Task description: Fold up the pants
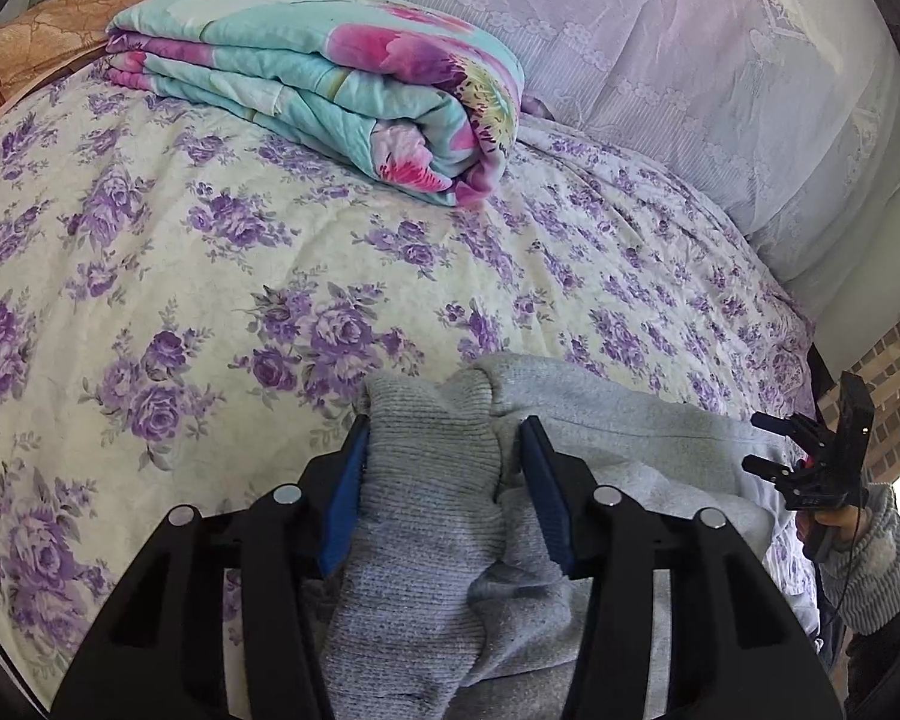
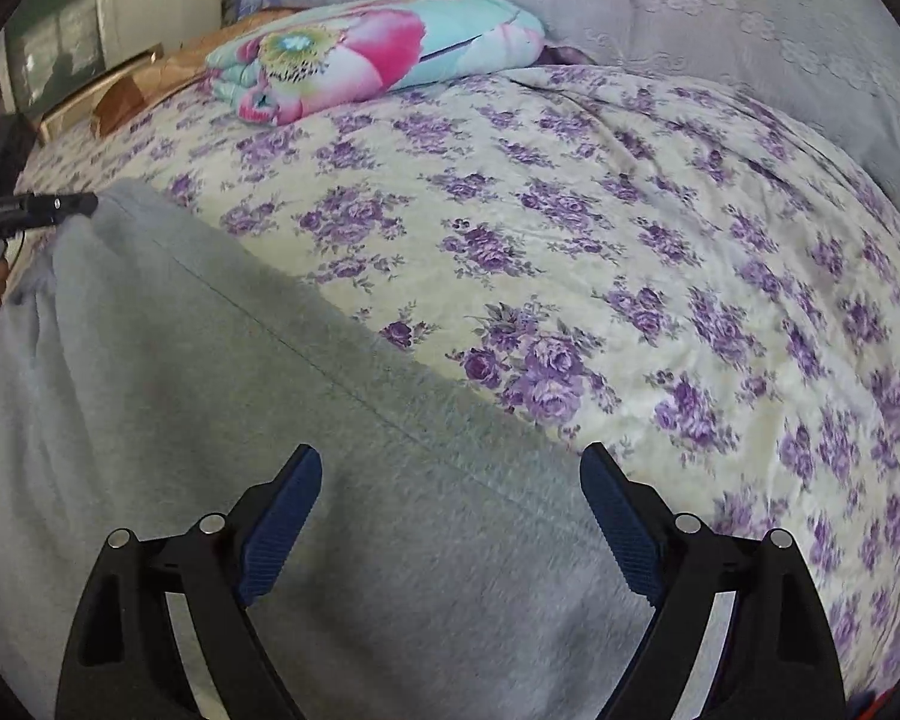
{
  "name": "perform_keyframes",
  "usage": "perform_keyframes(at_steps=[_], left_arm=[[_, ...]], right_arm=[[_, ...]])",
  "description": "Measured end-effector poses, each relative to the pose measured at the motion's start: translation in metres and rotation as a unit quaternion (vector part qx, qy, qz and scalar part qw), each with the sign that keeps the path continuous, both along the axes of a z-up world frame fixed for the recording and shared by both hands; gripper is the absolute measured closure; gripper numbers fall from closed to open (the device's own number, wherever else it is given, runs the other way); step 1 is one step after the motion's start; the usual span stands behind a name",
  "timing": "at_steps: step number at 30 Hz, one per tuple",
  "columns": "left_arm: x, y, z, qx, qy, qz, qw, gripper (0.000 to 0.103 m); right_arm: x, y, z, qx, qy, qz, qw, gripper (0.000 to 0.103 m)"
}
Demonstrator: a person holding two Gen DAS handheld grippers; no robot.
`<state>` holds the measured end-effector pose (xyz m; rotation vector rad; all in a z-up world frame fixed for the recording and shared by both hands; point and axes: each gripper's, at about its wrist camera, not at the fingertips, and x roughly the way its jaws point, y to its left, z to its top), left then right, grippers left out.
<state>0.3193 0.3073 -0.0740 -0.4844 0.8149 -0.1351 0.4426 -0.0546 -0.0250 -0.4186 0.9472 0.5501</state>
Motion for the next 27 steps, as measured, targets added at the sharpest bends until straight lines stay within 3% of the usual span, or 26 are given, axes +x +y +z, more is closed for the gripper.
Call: perform_keyframes(at_steps=[3,6,8,11,13,16,27], left_arm=[[0.001,0.002,-0.002,-0.008,0.0,-0.002,1.0,0.054],[0.002,0.003,-0.004,-0.015,0.002,-0.004,0.9999,0.054],[0.003,0.004,-0.005,-0.019,0.004,-0.006,0.9998,0.054],[0.004,0.005,-0.007,-0.023,0.005,-0.008,0.9997,0.054],[0.004,0.006,-0.007,-0.026,0.006,-0.008,0.9996,0.054],[0.004,0.005,-0.007,-0.023,0.005,-0.006,0.9997,0.054],[-0.005,-0.015,0.009,0.063,-0.017,0.007,0.9979,0.058]], right_arm=[[0.014,0.004,-0.009,-0.025,0.003,0.038,0.999,0.015],[0.024,0.001,-0.011,-0.012,0.023,0.065,0.998,0.016],[0.029,0.0,-0.015,-0.004,0.045,0.079,0.996,0.024],[0.03,-0.001,-0.018,0.012,0.062,0.087,0.994,0.048],[0.022,0.002,-0.016,0.002,0.043,0.091,0.995,0.07],[0.009,0.001,-0.008,-0.009,0.012,0.079,0.997,0.092],[-0.06,-0.004,0.022,-0.005,-0.037,0.02,0.999,0.095]])
